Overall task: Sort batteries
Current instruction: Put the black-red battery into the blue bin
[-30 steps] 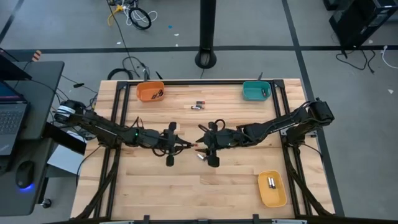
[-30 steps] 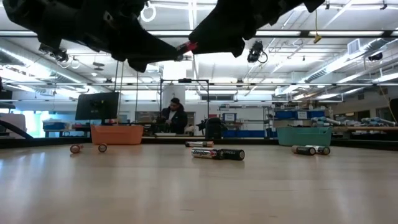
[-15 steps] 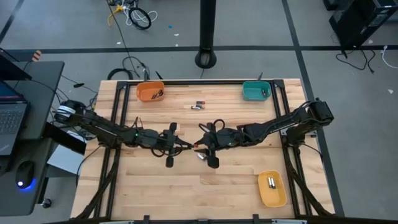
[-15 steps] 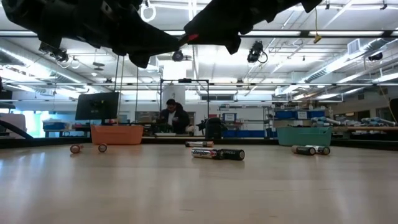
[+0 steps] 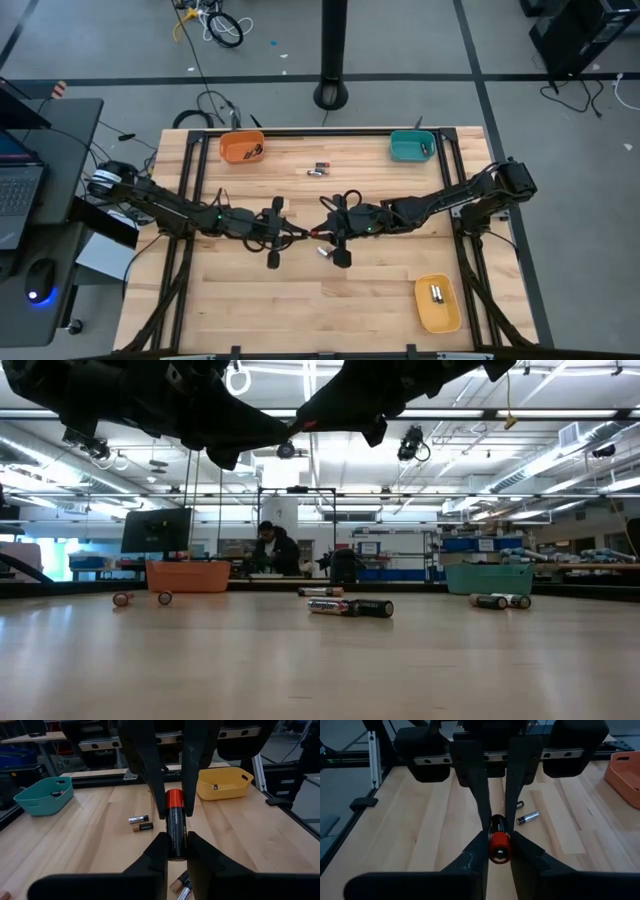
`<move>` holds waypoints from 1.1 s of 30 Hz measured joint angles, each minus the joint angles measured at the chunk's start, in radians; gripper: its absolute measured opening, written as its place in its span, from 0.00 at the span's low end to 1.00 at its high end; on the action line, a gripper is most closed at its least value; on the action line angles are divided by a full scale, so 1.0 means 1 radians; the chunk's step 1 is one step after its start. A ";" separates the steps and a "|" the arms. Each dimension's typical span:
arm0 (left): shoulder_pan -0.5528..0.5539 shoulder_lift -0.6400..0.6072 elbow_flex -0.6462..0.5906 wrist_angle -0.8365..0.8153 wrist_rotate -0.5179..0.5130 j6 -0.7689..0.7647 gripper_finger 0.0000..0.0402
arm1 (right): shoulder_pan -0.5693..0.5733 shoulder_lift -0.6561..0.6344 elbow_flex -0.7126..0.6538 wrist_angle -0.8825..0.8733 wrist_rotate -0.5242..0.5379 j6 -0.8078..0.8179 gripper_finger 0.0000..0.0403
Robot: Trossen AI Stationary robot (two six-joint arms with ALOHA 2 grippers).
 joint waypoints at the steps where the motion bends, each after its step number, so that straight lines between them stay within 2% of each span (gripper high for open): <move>1: 0.000 0.000 0.000 0.001 -0.005 0.000 0.14 | 0.000 0.000 0.000 0.000 0.001 0.000 0.16; 8: 0.000 0.000 0.000 0.002 -0.068 0.002 0.27 | -0.019 -0.018 0.000 -0.033 0.000 0.008 0.16; 13: 0.001 0.000 0.002 -0.041 -0.205 0.030 0.30 | -0.042 -0.082 0.000 -0.124 0.030 0.015 0.16; 16: 0.001 0.000 0.001 -0.060 -0.271 0.053 0.31 | -0.060 -0.144 0.000 -0.209 0.076 0.023 0.16; 20: 0.001 0.000 0.001 -0.075 -0.301 0.056 0.31 | -0.107 -0.233 0.000 -0.395 0.230 0.047 0.16; 25: 0.001 0.000 0.001 -0.096 -0.306 0.055 0.31 | -0.232 -0.328 0.000 -0.665 0.442 0.152 0.16; 27: 0.001 0.000 0.001 -0.100 -0.306 0.054 0.31 | -0.298 -0.348 -0.013 -0.722 0.504 0.179 0.16; 33: 0.000 0.000 0.001 -0.120 -0.307 0.052 0.31 | -0.522 -0.364 -0.119 -0.706 0.529 0.197 0.16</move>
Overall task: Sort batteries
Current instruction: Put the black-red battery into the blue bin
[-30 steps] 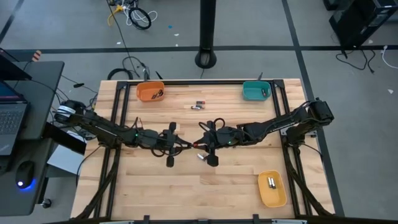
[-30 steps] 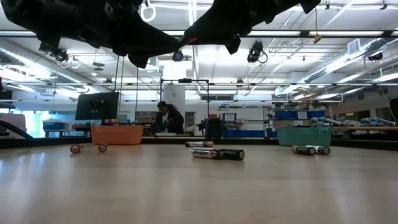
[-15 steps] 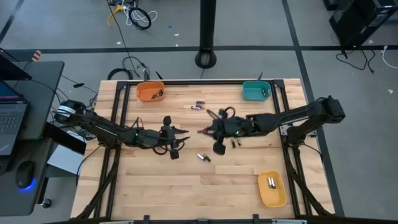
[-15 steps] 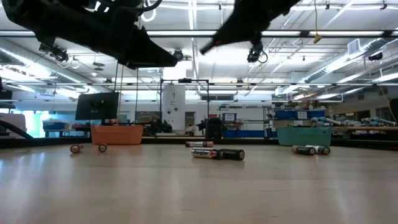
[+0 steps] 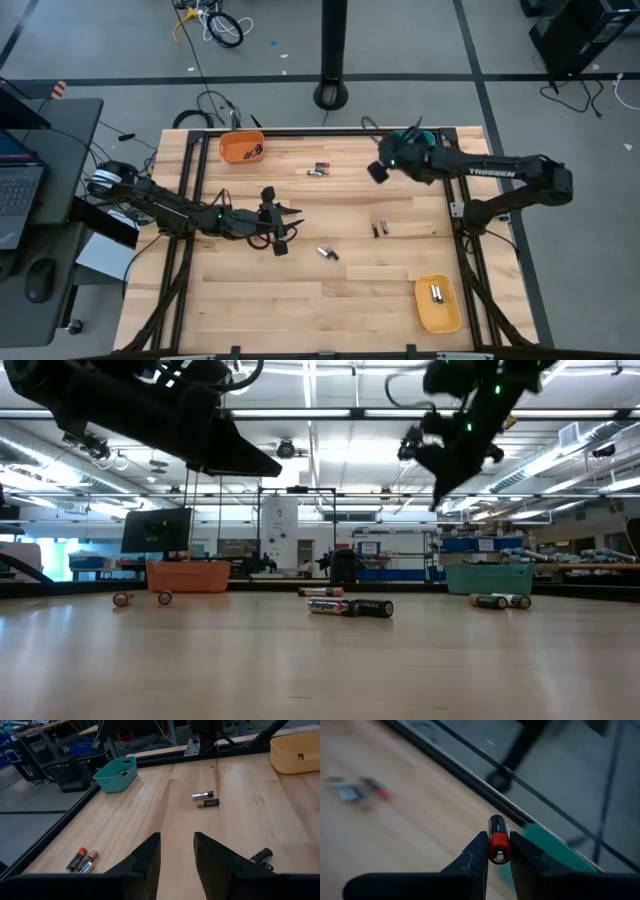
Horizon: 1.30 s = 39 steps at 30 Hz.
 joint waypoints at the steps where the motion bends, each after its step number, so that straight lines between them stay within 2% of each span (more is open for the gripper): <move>1: 0.000 0.000 0.000 -0.003 0.000 0.000 0.31 | -0.033 0.003 -0.019 0.017 0.000 0.005 0.16; 5: 0.000 0.000 0.000 -0.004 0.000 0.000 0.31 | -0.151 0.006 -0.109 0.105 -0.016 0.004 0.16; 11: 0.000 0.000 0.000 -0.007 0.000 0.000 0.31 | -0.260 0.005 -0.215 0.224 -0.133 0.028 0.16; 19: 0.000 0.000 0.000 -0.007 0.000 0.000 0.31 | -0.322 0.005 -0.280 0.264 -0.148 0.096 0.16; 39: 0.000 0.000 0.000 -0.004 0.000 0.002 0.31 | -0.428 0.005 -0.420 0.444 -0.207 0.137 0.17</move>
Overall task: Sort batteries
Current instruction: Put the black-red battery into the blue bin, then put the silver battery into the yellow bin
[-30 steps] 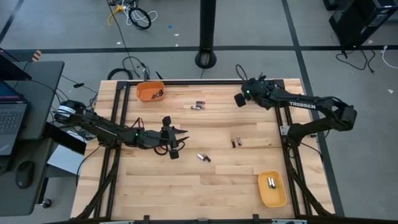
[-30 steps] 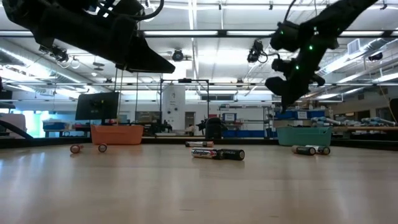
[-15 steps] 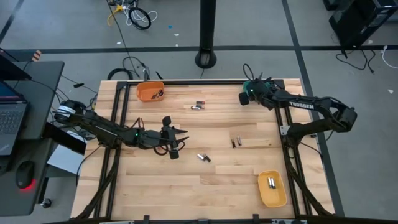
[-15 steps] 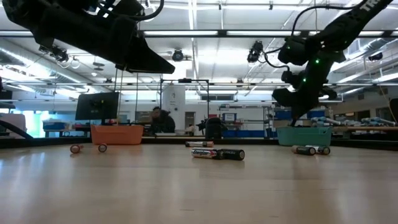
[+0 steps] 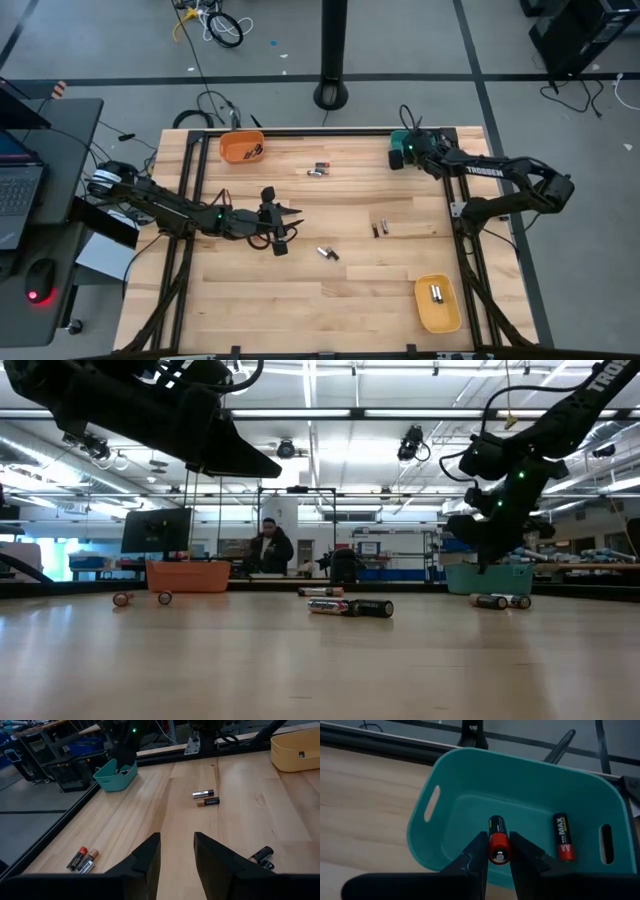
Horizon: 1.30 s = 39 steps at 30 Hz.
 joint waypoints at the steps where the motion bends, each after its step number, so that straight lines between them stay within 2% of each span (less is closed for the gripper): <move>1: 0.000 0.000 0.000 0.000 0.000 0.000 0.31 | -0.007 0.000 -0.008 0.010 -0.005 0.000 0.17; 16: 0.000 0.000 0.000 0.001 0.000 0.001 0.31 | -0.053 0.018 -0.066 0.099 -0.029 -0.033 0.18; 23: 0.000 0.000 0.000 0.002 0.000 0.001 0.31 | -0.040 0.064 -0.059 0.103 0.025 -0.044 0.18; 39: 0.000 0.000 0.000 0.001 0.000 0.001 0.31 | -0.040 0.065 -0.056 0.102 0.033 -0.040 0.31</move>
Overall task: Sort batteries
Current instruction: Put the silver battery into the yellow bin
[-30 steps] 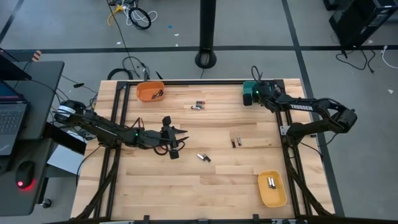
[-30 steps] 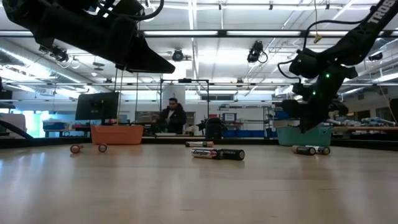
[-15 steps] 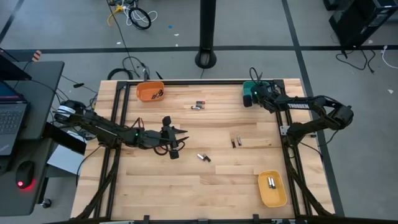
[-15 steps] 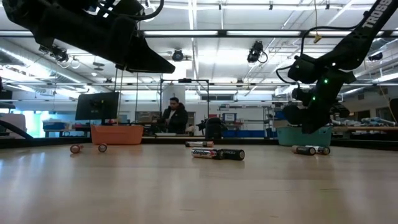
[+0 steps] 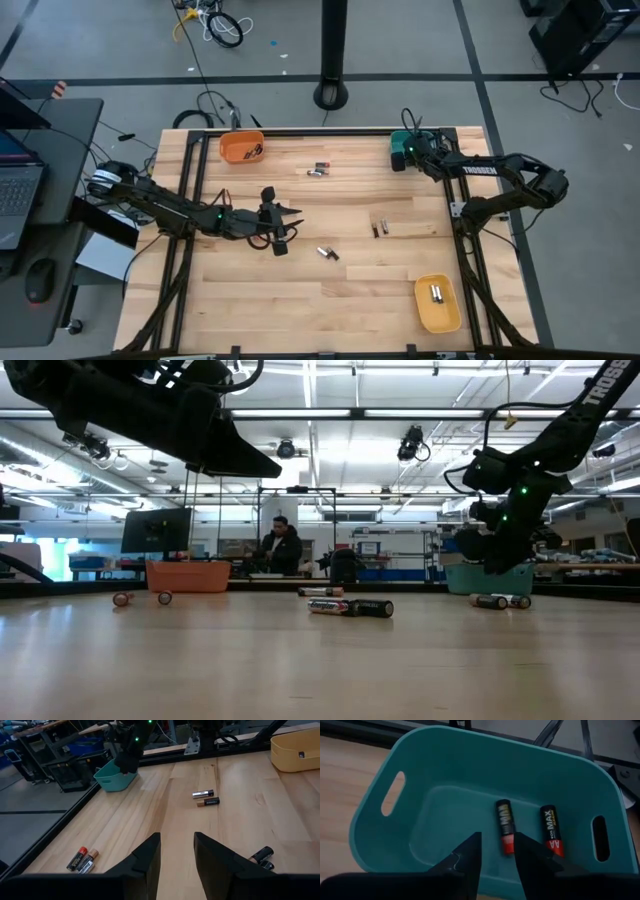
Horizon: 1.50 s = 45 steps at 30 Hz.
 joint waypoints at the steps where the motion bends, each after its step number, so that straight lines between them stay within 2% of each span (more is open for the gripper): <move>1: 0.000 0.000 0.000 0.000 0.000 -0.001 0.31 | 0.000 -0.001 0.000 -0.001 0.000 -0.006 0.31; 6: 0.001 0.000 0.000 0.000 0.000 -0.031 0.30 | 0.000 -0.061 0.018 -0.058 -0.063 -0.084 0.28; 10: 0.017 0.000 0.000 -0.002 0.030 -0.038 0.25 | 0.038 -0.127 0.088 -0.187 -0.150 -0.129 0.17; 14: 0.056 0.000 0.000 -0.007 0.134 -0.084 0.17 | 0.155 -0.178 0.122 -0.251 -0.234 -0.152 0.03; 19: 0.108 0.000 0.000 -0.050 0.216 -0.117 0.05 | 0.357 -0.203 0.123 -0.302 -0.313 -0.072 0.06; 22: 0.138 0.000 0.000 -0.061 0.270 -0.139 0.02 | 0.494 -0.204 0.123 -0.329 -0.299 0.023 0.06; 26: 0.169 0.000 0.000 -0.066 0.335 -0.143 0.02 | 0.660 -0.204 0.122 -0.322 -0.267 0.156 0.03; 31: 0.194 0.000 0.000 -0.097 0.398 -0.142 0.02 | 0.815 -0.196 0.122 -0.322 -0.263 0.312 0.06; 39: 0.216 0.000 0.000 -0.183 0.443 -0.160 0.02 | 0.972 -0.156 0.137 -0.338 -0.177 0.470 0.08; 45: 0.217 0.000 0.000 -0.272 0.491 -0.166 0.02 | 1.043 -0.079 0.251 -0.425 -0.136 0.496 0.08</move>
